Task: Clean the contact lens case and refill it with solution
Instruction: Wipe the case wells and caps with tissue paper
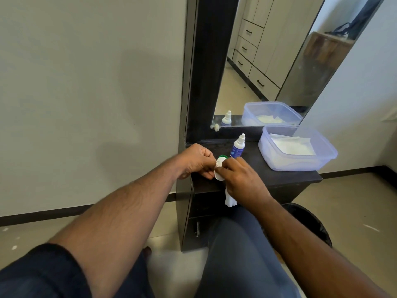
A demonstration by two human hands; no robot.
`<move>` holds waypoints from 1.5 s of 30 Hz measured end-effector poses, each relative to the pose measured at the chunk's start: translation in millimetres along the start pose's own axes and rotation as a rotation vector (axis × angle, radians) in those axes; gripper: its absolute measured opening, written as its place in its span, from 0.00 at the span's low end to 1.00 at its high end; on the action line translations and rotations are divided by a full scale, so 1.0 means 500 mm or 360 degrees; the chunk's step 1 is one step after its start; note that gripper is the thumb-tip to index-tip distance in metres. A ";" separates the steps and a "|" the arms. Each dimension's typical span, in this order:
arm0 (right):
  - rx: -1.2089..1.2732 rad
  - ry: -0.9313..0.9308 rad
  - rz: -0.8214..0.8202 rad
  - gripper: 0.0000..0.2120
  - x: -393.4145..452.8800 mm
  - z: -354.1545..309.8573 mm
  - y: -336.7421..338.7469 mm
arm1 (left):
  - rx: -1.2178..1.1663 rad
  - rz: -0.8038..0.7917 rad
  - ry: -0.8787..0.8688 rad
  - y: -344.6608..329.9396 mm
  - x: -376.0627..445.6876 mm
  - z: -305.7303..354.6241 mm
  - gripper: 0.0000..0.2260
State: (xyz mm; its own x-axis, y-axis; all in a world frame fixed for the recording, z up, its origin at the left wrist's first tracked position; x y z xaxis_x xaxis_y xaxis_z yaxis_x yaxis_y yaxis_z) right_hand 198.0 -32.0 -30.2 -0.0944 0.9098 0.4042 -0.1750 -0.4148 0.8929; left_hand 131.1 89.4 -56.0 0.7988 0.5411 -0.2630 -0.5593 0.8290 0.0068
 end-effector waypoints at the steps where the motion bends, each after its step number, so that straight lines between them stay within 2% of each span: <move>1: 0.0044 -0.0117 0.0025 0.15 -0.001 0.009 -0.001 | -0.0020 0.0014 -0.0001 0.000 0.000 0.000 0.07; 3: 0.0125 -0.0171 0.0062 0.14 -0.007 0.007 -0.006 | -0.0032 0.0024 -0.0008 -0.002 0.000 0.001 0.07; 6: 0.0111 0.0048 0.0084 0.12 -0.018 -0.020 -0.013 | -0.0020 0.0069 -0.0010 0.001 0.000 0.002 0.09; 10: 0.0244 -0.0178 0.0301 0.08 -0.031 0.007 -0.005 | -0.0119 0.0079 0.0035 0.004 0.003 0.000 0.05; 14: 0.0091 0.0160 0.0185 0.10 -0.039 -0.030 -0.009 | -0.0112 0.0100 0.0047 0.007 0.002 0.001 0.07; 15: 0.0079 0.0150 0.0214 0.08 -0.038 -0.026 -0.005 | -0.0124 0.0102 0.0052 0.006 0.002 0.000 0.06; 18: 0.0148 -0.0122 0.0359 0.12 -0.040 0.008 0.004 | -0.0122 0.0090 0.0064 0.006 0.003 0.000 0.05; 19: 0.0143 -0.0124 0.0368 0.09 -0.039 0.008 0.004 | -0.0109 0.0090 0.0063 0.005 0.003 0.000 0.05; 20: 0.0128 -0.0065 0.0352 0.07 -0.037 -0.002 0.004 | -0.0092 0.0090 0.0055 0.005 0.002 0.002 0.05; 23: 0.0083 0.0132 0.0246 0.11 -0.029 -0.036 -0.004 | -0.0049 0.0099 0.0027 0.005 0.002 0.003 0.09; 29: 0.0128 -0.0164 0.0329 0.08 -0.036 -0.001 -0.017 | -0.0094 0.0078 0.0055 0.004 0.000 0.003 0.04; 34: -0.0044 -0.0046 0.0279 0.08 -0.015 -0.038 -0.011 | -0.0028 0.0077 0.0042 0.003 0.001 0.002 0.10; 41: -0.0107 0.0074 0.0357 0.07 -0.033 -0.034 -0.011 | -0.0037 0.0091 0.0059 0.005 0.004 0.000 0.05; 45: -0.0143 0.0021 0.0261 0.08 -0.023 -0.039 -0.020 | -0.0033 0.0102 0.0056 0.005 0.005 -0.001 0.07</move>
State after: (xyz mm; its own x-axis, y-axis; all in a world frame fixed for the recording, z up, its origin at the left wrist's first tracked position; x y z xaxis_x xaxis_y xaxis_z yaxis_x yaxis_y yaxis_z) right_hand 181.8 -38.6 -47.5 -0.1416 0.8297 0.5399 -0.2429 -0.5579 0.7936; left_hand 131.7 93.0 -57.2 0.7531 0.5875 -0.2962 -0.6139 0.7894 0.0049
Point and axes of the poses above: each hand's wrist, its own x-axis towards the middle knuckle, its own y-axis out of the back of the hand, z = x × y, the point moved 5 cm from there along x, towards the middle knuckle, and after that the axes turned 10 degrees about -x, right-handed, at the moved point
